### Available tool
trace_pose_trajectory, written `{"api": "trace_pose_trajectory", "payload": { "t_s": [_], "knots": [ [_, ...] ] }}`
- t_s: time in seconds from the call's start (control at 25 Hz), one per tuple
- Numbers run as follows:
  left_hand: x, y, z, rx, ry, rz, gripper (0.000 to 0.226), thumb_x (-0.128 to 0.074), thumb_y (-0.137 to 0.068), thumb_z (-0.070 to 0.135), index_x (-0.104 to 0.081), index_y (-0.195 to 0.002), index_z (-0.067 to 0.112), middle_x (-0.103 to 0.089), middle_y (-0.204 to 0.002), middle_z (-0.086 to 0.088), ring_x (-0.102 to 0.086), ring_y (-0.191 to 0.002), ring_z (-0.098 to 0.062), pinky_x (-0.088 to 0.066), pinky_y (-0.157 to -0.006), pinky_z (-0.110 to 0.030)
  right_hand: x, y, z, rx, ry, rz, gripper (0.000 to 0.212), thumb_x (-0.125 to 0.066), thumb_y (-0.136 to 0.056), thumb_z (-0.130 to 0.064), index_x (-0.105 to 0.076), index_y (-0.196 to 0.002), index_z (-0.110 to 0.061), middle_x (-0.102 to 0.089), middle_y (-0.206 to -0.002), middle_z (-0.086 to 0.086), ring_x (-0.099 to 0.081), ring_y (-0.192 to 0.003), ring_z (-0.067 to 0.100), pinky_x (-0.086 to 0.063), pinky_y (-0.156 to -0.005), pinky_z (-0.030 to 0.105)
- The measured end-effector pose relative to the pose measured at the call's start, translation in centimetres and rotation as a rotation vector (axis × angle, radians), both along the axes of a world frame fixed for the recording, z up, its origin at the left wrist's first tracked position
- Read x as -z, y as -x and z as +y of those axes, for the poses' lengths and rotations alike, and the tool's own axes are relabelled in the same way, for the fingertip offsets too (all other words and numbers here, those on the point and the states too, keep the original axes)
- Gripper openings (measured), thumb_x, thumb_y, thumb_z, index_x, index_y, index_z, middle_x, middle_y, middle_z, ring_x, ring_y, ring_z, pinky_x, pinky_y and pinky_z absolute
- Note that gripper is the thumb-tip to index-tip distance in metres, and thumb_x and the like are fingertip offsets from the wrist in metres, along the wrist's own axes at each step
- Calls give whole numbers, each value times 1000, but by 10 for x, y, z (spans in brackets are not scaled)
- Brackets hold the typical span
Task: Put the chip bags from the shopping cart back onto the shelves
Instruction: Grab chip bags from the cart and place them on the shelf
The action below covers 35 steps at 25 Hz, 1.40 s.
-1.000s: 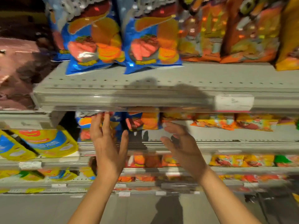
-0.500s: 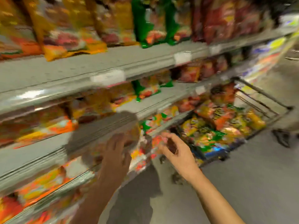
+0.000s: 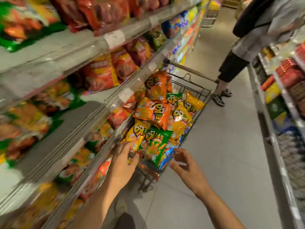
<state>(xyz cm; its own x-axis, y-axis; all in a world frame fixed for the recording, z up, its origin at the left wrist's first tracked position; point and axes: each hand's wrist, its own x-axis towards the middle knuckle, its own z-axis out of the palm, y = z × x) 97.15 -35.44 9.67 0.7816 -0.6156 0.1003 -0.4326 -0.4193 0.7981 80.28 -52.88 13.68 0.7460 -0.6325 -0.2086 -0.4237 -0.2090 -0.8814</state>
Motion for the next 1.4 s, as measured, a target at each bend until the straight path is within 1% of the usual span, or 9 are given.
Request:
{"api": "trace_pose_trajectory", "payload": {
  "t_s": [0.08,0.24,0.48,0.64,0.72,0.88,1.12,1.24,1.4],
  "knots": [
    [0,-44,-50,-2,4,178,41,-68,-94,16,-58,-134,15,-53,-130,2,-51,-117,-6,-35,-100,-11,10,-23,-31,64,-24,67,39,-74,-92,-15,-57,-127,-21,-67,-111,-9,-63,-108,0,-54,-99,38],
    [8,-121,-128,-91,-50,634,44,-64,-98,24,-51,-139,14,-60,-134,-14,-60,-119,-35,-49,-98,-47,27,-75,-95,152,-81,154,46,-75,-92,-17,-55,-134,-18,-71,-111,0,-68,-102,11,-53,-86,21],
    [43,-176,-217,-284,-90,872,51,-66,-96,29,-50,-137,2,-60,-129,-22,-58,-114,-40,-45,-92,-49,74,-136,-180,335,-330,211,68,-72,-94,-21,-38,-152,-11,-57,-135,13,-61,-121,30,-51,-101,43],
    [78,-195,-258,-418,-108,1128,62,-62,-92,54,-46,-144,25,-52,-109,0,-51,-97,-18,-43,-81,-36,126,-171,-232,298,-499,274,59,-81,-85,-27,-50,-130,-5,-64,-123,14,-64,-98,24,-51,-74,29],
    [90,-201,-274,-567,-64,1232,57,-63,-90,57,-54,-137,27,-57,-105,-4,-55,-91,-20,-47,-81,-35,152,-189,-252,382,-579,308,65,-83,-78,-28,-51,-128,-1,-65,-122,22,-64,-109,35,-53,-81,37],
    [99,-204,-290,-788,99,1349,57,-69,-88,48,-59,-137,21,-67,-127,2,-57,-74,-14,-50,-76,-33,182,-211,-270,495,-566,483,84,-84,-83,-30,-38,-147,-2,-47,-148,22,-40,-140,39,-39,-114,51],
    [111,-199,-298,-776,234,1449,56,-71,-81,47,-65,-129,19,-68,-132,-12,-64,-118,-29,-55,-93,-45,193,-199,-288,602,-832,326,75,-90,-75,-19,-46,-136,-20,-62,-129,7,-60,-116,30,-53,-96,47],
    [107,-190,-303,-802,287,1428,57,-75,-77,43,-66,-127,18,-69,-129,-12,-63,-122,-33,-47,-107,-54,196,-199,-297,580,-898,306,68,-85,-79,-14,-53,-139,-17,-67,-129,13,-63,-118,37,-51,-103,58],
    [83,-168,-304,-738,244,1249,85,-88,-63,41,-52,-139,30,-73,-122,-1,-73,-106,-27,-61,-84,-46,182,-195,-298,538,-804,267,53,-82,-81,-12,-63,-130,-16,-72,-120,12,-66,-114,36,-53,-100,54]
  ]
}}
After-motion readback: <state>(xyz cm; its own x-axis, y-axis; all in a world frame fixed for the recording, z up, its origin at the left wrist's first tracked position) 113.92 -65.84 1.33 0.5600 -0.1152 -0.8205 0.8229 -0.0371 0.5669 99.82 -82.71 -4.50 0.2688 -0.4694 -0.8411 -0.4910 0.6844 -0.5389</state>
